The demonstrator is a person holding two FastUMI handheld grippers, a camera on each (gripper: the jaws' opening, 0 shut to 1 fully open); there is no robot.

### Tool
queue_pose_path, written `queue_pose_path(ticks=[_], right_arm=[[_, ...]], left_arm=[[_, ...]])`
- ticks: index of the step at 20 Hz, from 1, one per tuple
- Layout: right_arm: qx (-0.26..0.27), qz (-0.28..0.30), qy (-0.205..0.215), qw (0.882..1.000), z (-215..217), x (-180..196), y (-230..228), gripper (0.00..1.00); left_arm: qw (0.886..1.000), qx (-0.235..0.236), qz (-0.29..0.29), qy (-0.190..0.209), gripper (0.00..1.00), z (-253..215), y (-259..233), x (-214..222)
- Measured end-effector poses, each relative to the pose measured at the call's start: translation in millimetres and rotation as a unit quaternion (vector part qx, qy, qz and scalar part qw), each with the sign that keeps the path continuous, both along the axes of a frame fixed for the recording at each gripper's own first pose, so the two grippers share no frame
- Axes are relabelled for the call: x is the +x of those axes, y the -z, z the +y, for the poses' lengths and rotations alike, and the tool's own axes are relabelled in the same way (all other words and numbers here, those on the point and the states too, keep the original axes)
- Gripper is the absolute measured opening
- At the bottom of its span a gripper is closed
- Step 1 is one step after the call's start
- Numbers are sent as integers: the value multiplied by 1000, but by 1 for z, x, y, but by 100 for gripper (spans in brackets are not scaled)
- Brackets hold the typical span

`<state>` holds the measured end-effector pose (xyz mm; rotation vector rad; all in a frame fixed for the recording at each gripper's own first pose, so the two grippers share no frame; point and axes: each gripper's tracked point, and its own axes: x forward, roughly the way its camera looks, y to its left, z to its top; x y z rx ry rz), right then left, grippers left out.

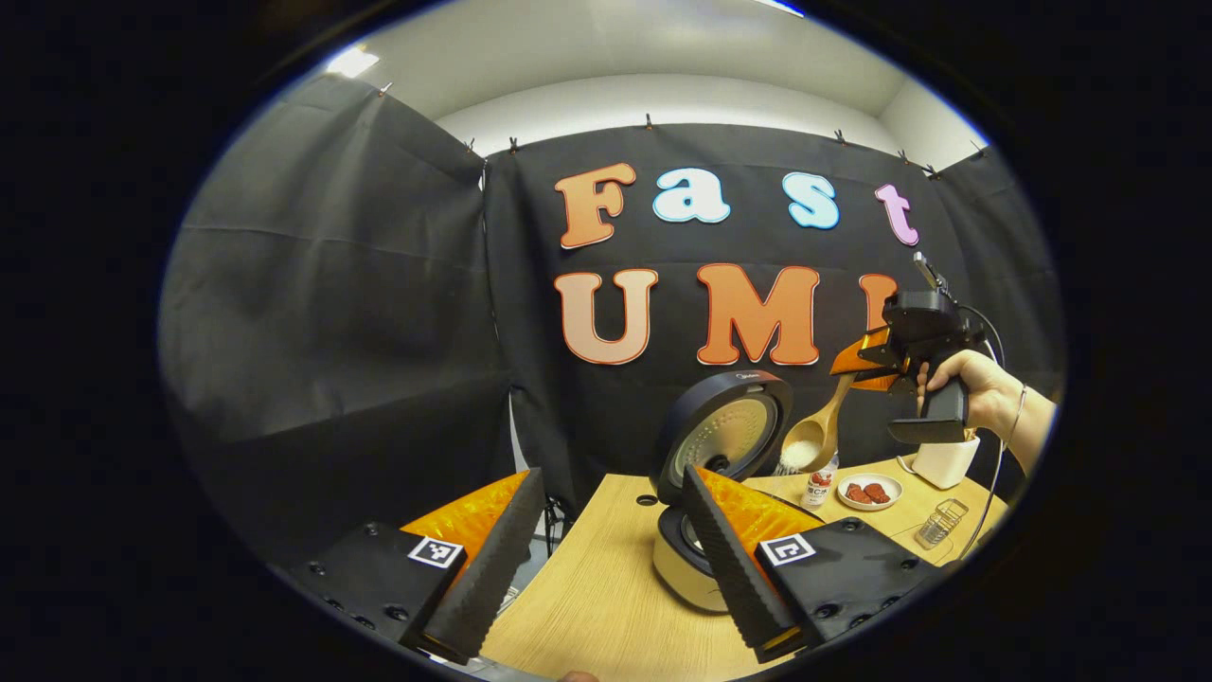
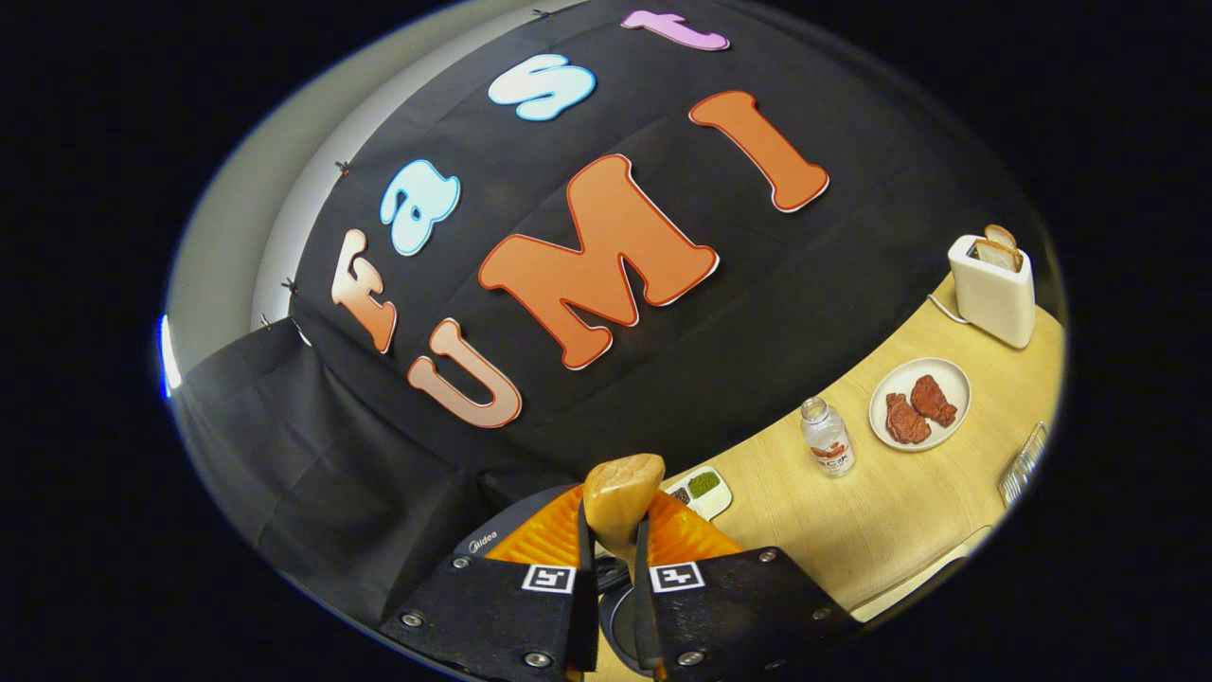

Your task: Close the left gripper, press the button to open the rice cooker; take a wooden spoon from the chopstick holder with the right hand, scoop a spoonful of rice and pour it into the rice cooker, then put the wooden spoon back into the chopstick holder.

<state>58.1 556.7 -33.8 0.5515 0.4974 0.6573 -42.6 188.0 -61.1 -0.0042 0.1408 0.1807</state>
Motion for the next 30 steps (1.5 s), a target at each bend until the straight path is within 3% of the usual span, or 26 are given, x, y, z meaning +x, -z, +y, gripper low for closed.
queue_pose_path(ticks=[13,14,15,23,24,30], right_arm=[[-43,-93,-20,995,5,-4,-12,14],[-44,-96,-25,994,6,-6,-13,14],[-47,-103,-30,993,6,-10,-14,14],[-80,-179,-69,978,20,-30,-20,14],[-85,-188,-73,976,20,-33,-20,14],[-121,-234,-96,960,25,-47,-10,14]], left_arm=[[1000,2,6,1,98,-3,6,9],[1000,2,7,1,94,-2,7,8],[1000,3,7,1,98,-3,7,8],[1000,2,6,0,98,-3,7,7],[1000,2,6,-1,94,-2,7,6],[1000,-6,7,-1,98,-3,10,7]])
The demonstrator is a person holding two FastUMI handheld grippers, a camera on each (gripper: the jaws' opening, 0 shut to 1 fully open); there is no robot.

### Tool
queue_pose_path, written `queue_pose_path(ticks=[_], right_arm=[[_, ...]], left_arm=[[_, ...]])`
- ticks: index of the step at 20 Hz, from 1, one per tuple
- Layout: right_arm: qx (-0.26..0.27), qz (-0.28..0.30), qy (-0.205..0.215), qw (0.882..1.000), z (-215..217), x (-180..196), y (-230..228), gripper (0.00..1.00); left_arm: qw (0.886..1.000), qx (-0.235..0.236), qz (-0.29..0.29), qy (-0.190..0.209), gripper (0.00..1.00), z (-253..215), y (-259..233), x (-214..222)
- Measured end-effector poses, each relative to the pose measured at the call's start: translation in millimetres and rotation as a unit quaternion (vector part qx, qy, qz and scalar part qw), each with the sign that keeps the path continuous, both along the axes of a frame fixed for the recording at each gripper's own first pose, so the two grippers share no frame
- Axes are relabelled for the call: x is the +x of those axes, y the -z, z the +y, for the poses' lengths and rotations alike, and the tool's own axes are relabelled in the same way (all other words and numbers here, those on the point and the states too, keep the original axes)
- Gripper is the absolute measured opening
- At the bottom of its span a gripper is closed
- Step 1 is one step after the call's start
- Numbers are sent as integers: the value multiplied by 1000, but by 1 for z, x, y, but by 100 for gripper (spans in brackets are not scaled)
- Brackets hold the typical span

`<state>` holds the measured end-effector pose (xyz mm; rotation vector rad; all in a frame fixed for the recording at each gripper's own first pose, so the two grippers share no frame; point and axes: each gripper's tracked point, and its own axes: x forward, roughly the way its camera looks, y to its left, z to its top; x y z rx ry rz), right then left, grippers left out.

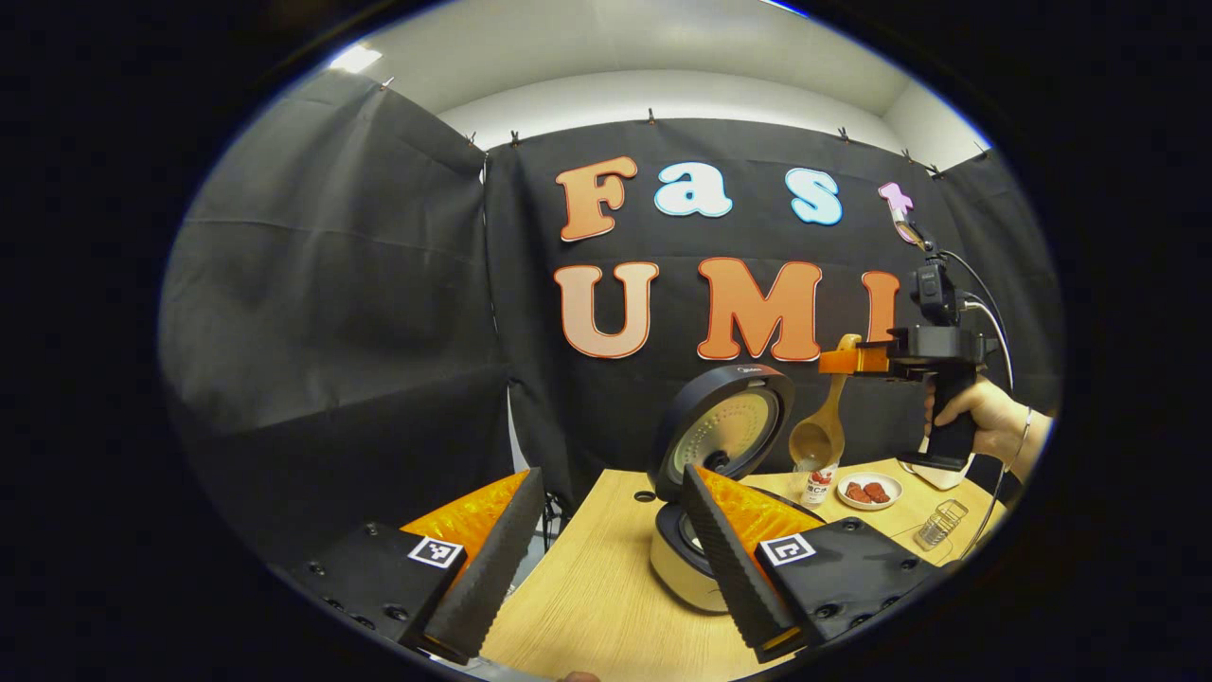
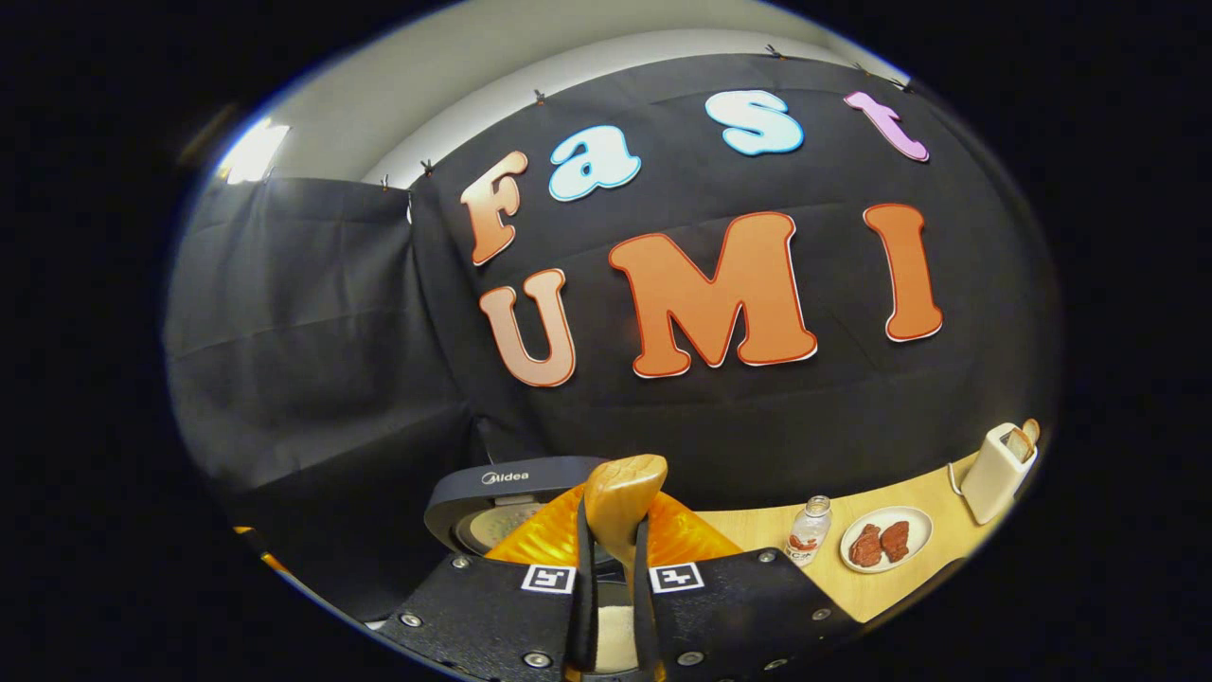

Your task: Close the left gripper, press the button to open the rice cooker; take a wooden spoon from the chopstick holder with the right hand, scoop a spoonful of rice and pour it into the rice cooker, then put the wooden spoon back into the chopstick holder.

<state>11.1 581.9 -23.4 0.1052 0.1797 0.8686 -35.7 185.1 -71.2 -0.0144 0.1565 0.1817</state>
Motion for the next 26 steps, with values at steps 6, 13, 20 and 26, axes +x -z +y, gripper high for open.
queue_pose_path(ticks=[6,13,20,26], right_arm=[[-16,-35,-48,998,9,-28,6,14],[-71,-113,-81,988,14,-48,20,14],[-66,-98,-75,990,-4,-37,20,14],[-52,-91,-38,994,-60,-12,2,14]], left_arm=[[1000,3,5,0,98,-2,3,-2],[1000,4,5,0,98,-4,1,-5],[1000,3,3,-1,98,-10,-2,-5],[1000,2,-12,4,94,-21,-15,6]])
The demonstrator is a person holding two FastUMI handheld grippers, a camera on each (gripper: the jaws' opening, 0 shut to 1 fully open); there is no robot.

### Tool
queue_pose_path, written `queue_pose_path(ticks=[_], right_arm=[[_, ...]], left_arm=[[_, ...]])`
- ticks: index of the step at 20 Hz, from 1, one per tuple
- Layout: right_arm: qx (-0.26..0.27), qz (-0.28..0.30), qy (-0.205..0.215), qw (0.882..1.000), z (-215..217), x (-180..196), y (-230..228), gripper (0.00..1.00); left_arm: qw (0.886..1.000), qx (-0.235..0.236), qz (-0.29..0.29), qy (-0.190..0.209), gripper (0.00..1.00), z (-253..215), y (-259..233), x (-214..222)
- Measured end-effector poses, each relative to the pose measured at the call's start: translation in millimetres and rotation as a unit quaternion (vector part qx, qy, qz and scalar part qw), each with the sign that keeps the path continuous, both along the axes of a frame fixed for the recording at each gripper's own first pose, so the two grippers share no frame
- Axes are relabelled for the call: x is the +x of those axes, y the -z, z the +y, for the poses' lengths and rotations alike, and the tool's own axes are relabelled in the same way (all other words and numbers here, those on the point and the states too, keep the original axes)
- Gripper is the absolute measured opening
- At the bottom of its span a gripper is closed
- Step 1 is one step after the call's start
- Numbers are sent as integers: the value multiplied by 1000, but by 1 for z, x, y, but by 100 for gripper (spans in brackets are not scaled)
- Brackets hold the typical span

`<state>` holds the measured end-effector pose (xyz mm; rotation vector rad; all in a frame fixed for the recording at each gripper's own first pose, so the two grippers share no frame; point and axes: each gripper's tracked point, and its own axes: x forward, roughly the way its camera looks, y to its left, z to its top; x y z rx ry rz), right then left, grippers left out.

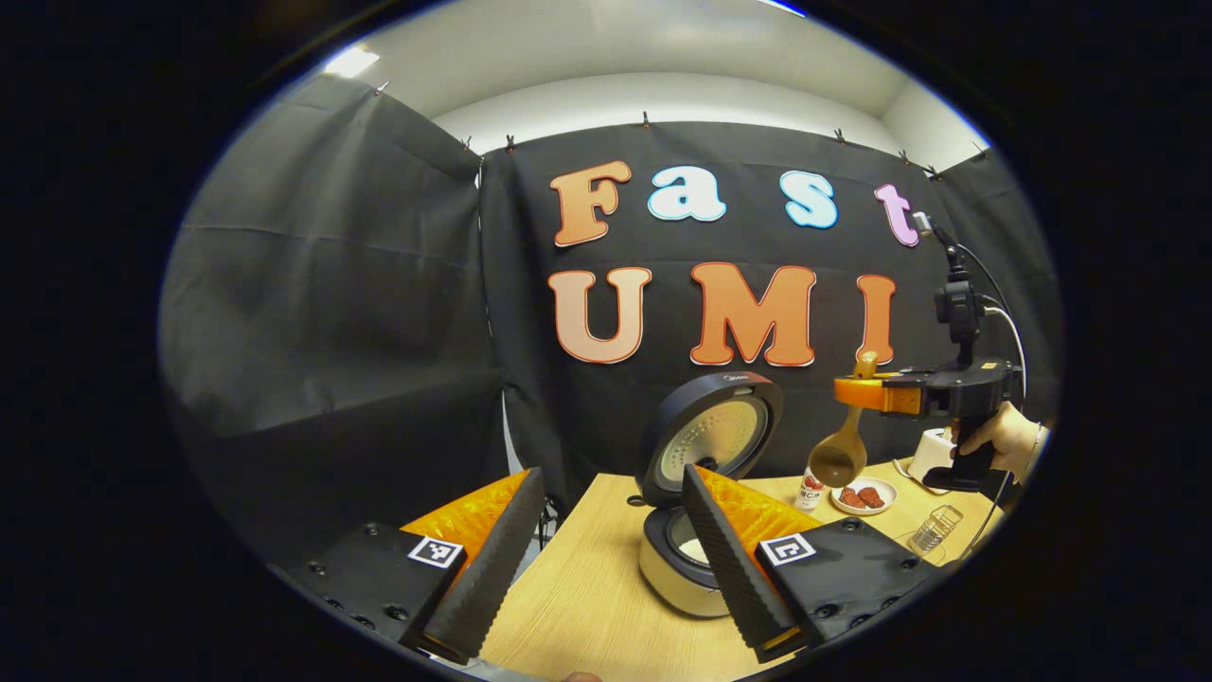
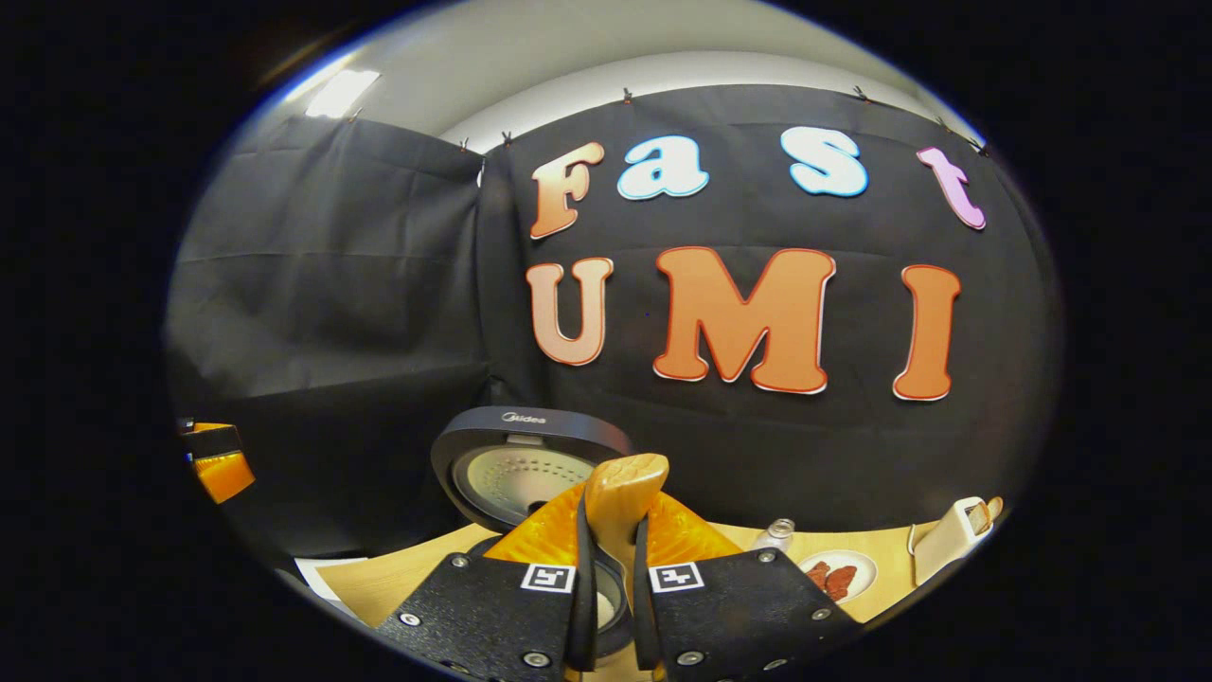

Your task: Close the left gripper, press the button to open the rice cooker; take a wooden spoon from the chopstick holder with the right hand, scoop a spoonful of rice and pour it into the rice cooker, then put the wooden spoon back into the chopstick holder.

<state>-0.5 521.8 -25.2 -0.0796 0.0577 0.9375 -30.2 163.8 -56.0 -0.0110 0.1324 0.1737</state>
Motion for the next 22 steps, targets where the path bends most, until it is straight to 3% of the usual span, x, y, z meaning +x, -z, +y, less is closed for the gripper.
queue_pose_path(ticks=[3,4,5,8,9,11,14,15,22], right_arm=[[12,-1,20,1000,-34,17,-13,14],[16,1,28,999,-45,23,-17,14],[21,4,37,999,-58,29,-19,10],[36,15,69,997,-99,46,-23,14],[39,20,79,996,-114,51,-25,10],[44,30,97,994,-143,60,-21,14],[38,30,135,990,-188,74,-14,10],[35,29,146,988,-203,78,-10,14],[56,70,214,973,-291,95,22,14]], left_arm=[[1000,4,-7,-4,94,-5,-8,5],[1000,5,-9,-4,100,-6,-11,6],[1000,6,-10,-4,98,-8,-14,7],[1000,6,-15,-7,100,-11,-21,11],[1000,6,-16,-8,100,-12,-22,13],[1000,9,-19,-7,100,-15,-26,15],[1000,18,-20,-4,98,-20,-31,17],[1000,19,-21,-3,100,-22,-32,17],[999,29,-26,4,100,-42,-36,23]])
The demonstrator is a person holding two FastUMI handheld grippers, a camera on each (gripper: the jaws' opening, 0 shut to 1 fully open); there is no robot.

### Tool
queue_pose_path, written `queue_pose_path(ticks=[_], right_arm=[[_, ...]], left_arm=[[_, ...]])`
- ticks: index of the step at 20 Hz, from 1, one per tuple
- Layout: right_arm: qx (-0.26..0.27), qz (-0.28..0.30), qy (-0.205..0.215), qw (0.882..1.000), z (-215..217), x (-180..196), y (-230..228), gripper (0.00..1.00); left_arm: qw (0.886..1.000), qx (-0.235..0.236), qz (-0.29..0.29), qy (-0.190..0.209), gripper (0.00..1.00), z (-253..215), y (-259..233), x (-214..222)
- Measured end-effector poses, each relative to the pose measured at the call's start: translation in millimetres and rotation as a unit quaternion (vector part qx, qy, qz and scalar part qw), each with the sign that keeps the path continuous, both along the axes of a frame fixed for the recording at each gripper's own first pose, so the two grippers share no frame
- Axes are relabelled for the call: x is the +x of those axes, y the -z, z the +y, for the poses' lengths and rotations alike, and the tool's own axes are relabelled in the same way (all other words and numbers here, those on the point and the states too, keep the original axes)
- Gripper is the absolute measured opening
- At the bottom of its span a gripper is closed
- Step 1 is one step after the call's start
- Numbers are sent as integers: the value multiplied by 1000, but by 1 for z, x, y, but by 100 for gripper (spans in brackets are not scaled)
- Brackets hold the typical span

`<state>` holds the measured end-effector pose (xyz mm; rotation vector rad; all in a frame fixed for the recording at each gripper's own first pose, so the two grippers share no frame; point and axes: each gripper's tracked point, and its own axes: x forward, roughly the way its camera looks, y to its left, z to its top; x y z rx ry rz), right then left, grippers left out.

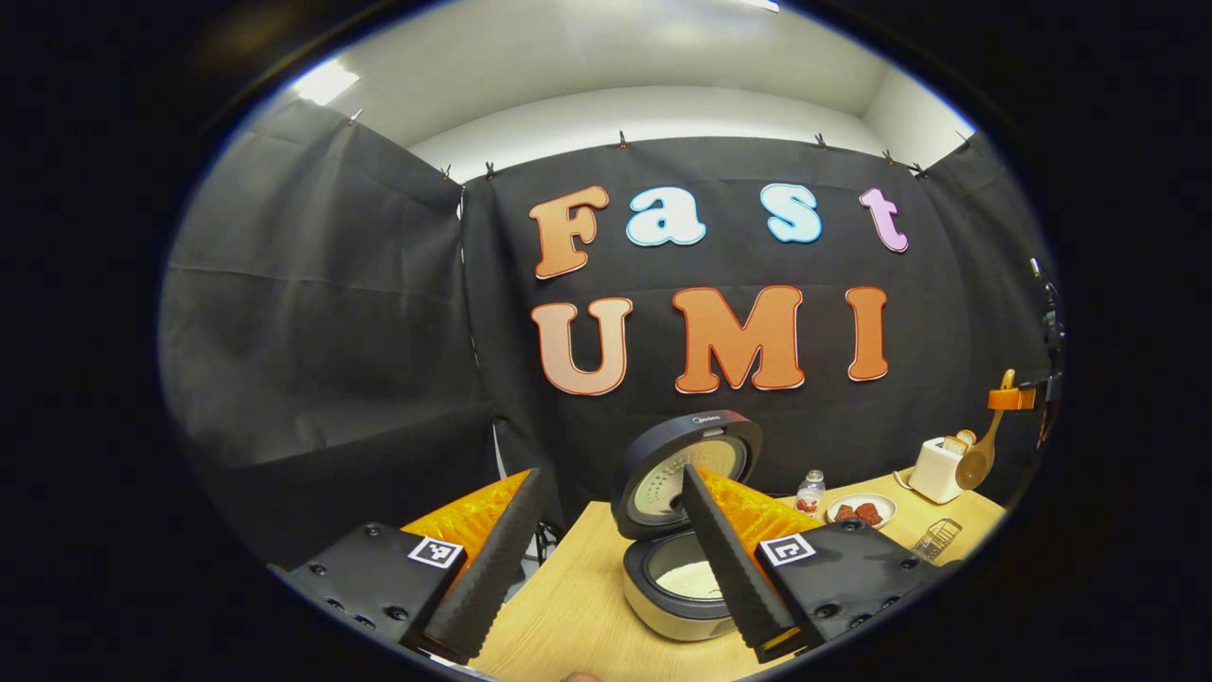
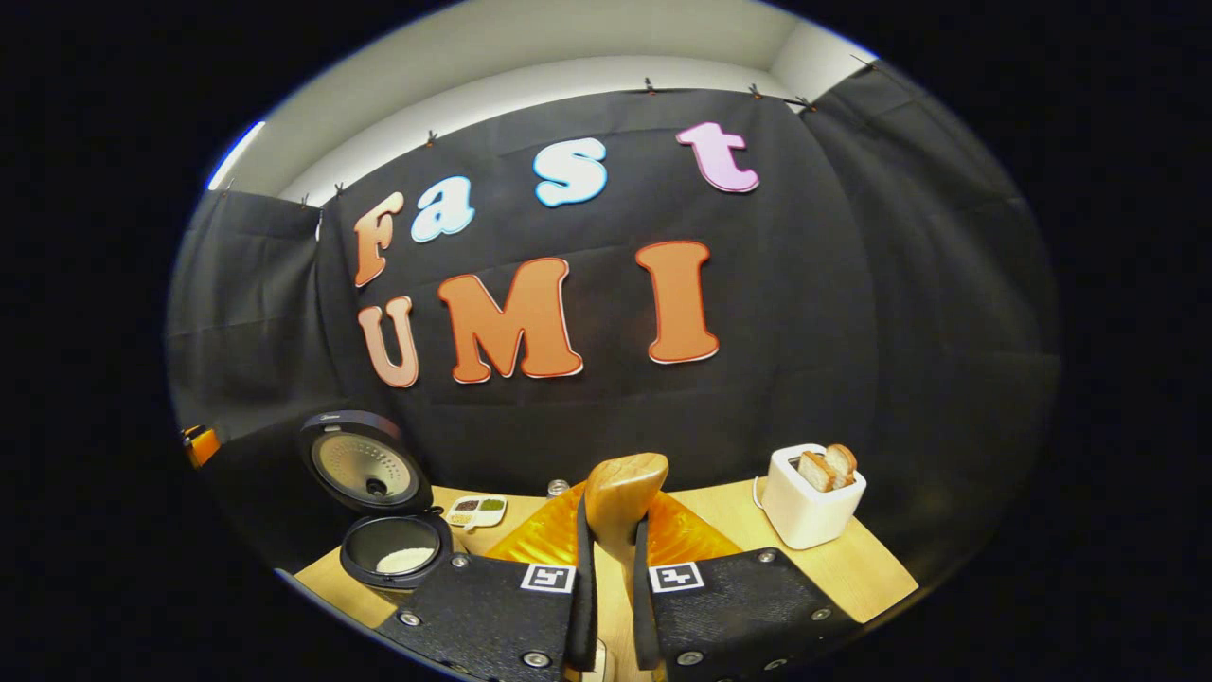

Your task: Close the left gripper, press the button to open the rice cooker; take a wooden spoon from the chopstick holder with the right hand, scoop a spoonful of rice and pour it into the rice cooker, then put the wooden spoon back into the chopstick holder.

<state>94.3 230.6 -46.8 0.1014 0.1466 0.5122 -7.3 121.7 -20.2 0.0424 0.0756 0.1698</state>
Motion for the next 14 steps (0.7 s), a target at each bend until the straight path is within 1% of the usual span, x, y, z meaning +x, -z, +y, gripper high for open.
queue_pose_path(ticks=[5,7,10,14], right_arm=[[32,42,33,998,-41,14,45,14],[44,59,46,996,-53,22,64,14],[61,70,50,994,-57,30,89,14],[59,100,56,992,-57,43,129,14]], left_arm=[[1000,3,4,-1,100,-12,-2,1],[1000,7,4,-9,100,-15,-3,-1],[1000,16,8,-14,100,-17,-6,-3],[1000,14,12,-24,100,-15,-6,-8]])
